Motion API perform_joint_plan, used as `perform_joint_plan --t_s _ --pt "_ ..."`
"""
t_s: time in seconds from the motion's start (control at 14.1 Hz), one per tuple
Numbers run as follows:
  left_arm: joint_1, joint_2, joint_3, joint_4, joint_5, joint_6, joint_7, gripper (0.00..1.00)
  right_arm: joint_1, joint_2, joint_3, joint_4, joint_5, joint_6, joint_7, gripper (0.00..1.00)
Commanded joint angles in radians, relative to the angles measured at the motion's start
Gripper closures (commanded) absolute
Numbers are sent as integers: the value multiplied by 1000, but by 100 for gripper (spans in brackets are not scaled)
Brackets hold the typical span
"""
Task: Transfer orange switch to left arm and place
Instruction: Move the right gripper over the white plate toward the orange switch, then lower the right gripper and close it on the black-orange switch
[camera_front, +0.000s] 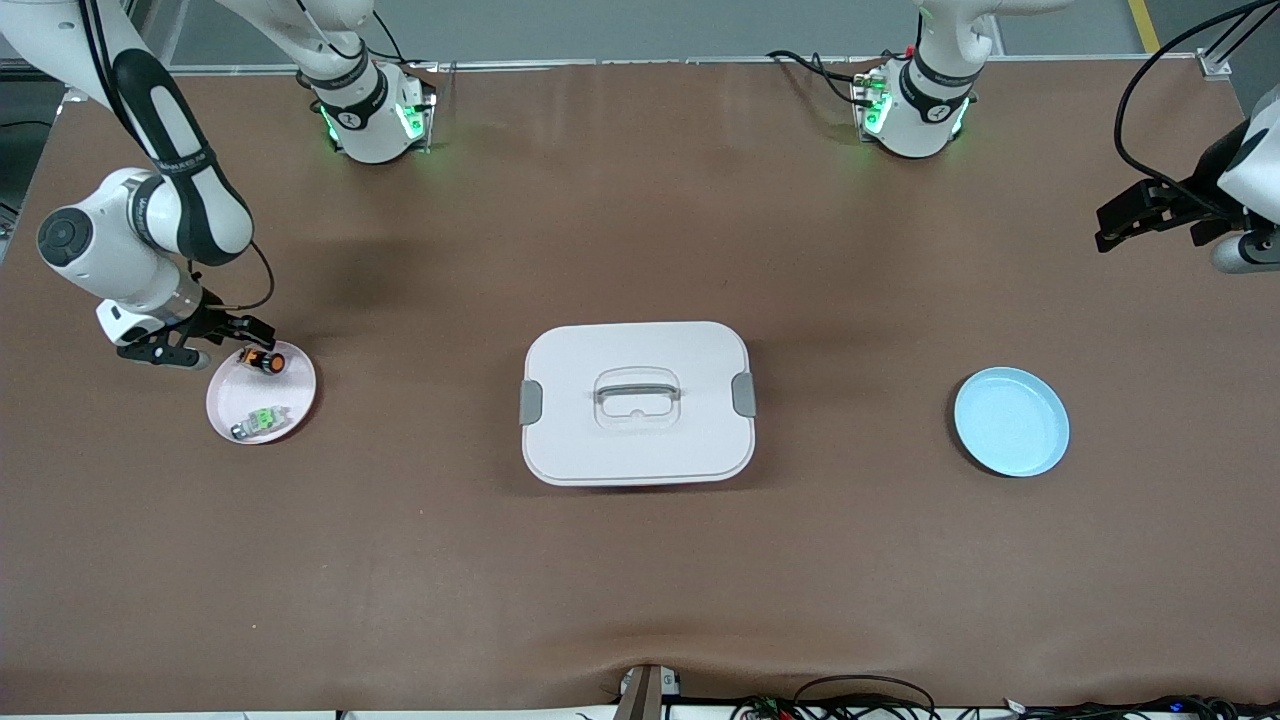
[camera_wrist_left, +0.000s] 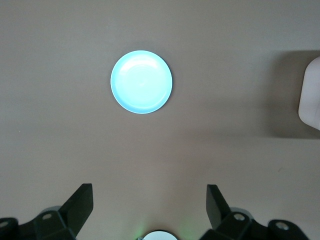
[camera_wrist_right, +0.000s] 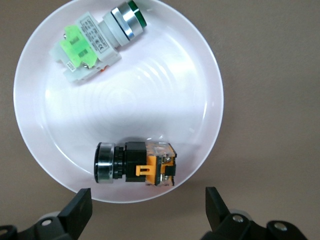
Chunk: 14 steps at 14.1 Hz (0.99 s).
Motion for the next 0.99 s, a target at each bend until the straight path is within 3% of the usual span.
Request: perform_joint_plan --t_s 0.0,0.92 --pt "2 0 -1 12 18 0 21 0 2 5 19 6 94 4 -9 0" --pt "2 0 0 5 20 0 20 0 1 95 19 57 110 7 -76 0"
